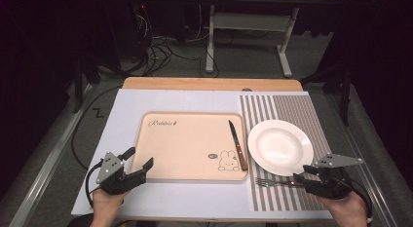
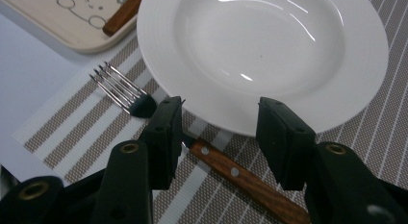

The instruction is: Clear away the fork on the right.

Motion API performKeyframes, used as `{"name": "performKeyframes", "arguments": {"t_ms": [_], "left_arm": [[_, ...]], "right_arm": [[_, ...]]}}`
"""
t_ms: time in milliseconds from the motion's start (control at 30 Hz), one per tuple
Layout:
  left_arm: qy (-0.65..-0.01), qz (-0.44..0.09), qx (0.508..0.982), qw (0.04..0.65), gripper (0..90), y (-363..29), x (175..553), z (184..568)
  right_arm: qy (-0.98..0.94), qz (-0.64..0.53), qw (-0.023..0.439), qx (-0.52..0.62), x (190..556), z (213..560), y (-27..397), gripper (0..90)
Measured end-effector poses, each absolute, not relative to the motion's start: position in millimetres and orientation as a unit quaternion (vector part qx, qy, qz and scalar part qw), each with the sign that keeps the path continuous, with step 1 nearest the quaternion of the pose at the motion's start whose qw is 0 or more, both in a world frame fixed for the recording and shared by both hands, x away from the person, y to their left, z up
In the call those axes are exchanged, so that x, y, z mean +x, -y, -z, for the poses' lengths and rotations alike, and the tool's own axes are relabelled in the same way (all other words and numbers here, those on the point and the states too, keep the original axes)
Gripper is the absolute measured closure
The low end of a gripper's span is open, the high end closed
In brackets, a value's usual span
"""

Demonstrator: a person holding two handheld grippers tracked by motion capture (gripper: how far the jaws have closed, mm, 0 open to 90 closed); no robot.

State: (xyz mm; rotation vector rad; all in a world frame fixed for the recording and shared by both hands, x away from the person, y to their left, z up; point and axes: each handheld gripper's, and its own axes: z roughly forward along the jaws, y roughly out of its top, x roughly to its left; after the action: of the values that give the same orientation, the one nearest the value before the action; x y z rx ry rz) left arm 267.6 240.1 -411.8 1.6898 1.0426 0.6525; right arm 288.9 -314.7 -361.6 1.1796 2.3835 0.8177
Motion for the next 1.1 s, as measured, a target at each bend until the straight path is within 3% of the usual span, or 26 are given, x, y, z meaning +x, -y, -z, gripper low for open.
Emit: {"name": "performKeyframes", "arguments": {"t_ms": [800,1100], "left_arm": [[-0.412,-0.263,0.722,0.49,24.4,-232.6,268.5,413.9],[-0.412,-0.264,0.723,0.488,23.7,-230.1,267.0,414.1]], "right_arm": [[-0.88,-0.194,0.132,0.412,302.1,390.6,315.4,57.4],[-0.902,-0.154,0.125,0.384,312.9,394.8,300.0,54.7]]}}
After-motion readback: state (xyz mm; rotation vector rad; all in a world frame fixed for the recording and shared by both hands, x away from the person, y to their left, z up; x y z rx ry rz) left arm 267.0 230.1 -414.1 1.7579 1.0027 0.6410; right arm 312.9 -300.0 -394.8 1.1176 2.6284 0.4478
